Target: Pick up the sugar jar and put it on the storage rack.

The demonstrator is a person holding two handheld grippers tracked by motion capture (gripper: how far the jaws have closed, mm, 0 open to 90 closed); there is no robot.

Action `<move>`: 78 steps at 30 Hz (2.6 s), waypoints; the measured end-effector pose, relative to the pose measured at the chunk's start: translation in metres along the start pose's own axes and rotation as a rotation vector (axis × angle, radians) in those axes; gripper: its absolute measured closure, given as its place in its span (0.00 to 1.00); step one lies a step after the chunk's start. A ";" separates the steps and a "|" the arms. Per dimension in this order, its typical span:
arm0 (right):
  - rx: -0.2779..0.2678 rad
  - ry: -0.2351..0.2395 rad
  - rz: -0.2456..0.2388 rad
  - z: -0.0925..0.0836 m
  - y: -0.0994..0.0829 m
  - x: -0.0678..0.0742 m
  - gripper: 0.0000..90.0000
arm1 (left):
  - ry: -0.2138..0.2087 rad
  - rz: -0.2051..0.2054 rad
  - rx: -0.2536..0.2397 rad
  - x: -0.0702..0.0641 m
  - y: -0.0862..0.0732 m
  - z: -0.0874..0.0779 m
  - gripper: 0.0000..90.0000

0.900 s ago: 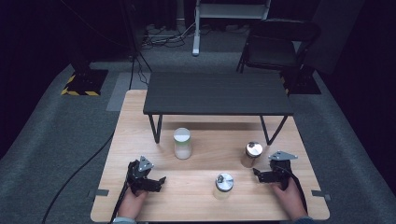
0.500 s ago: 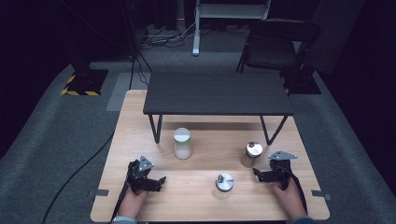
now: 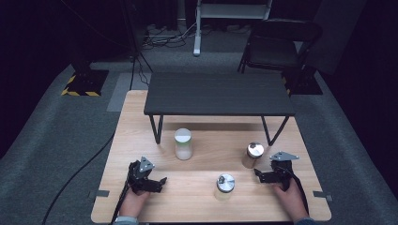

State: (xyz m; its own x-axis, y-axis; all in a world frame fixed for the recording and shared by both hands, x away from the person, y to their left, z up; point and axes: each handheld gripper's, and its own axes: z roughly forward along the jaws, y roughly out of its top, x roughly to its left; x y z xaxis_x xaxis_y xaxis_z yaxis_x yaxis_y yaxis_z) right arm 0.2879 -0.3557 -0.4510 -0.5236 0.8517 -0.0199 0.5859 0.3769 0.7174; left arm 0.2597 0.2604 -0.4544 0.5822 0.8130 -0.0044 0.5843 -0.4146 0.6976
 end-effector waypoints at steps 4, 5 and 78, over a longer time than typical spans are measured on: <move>0.000 0.000 0.000 0.000 0.000 0.000 0.00 | -0.004 0.002 0.001 0.000 0.000 0.000 0.00; 0.000 0.000 0.000 0.000 0.000 0.000 0.00 | -0.006 0.001 0.001 0.001 0.000 0.000 0.00; -0.001 -0.017 0.017 0.000 0.000 0.004 0.00 | -0.099 -0.007 -0.541 -0.002 0.020 0.054 0.11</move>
State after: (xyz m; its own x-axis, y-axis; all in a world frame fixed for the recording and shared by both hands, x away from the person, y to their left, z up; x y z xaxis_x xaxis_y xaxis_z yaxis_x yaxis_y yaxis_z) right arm 0.2857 -0.3527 -0.4512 -0.5028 0.8642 -0.0194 0.5943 0.3619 0.7182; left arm 0.3010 0.2278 -0.4791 0.6453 0.7616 -0.0596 0.2297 -0.1190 0.9660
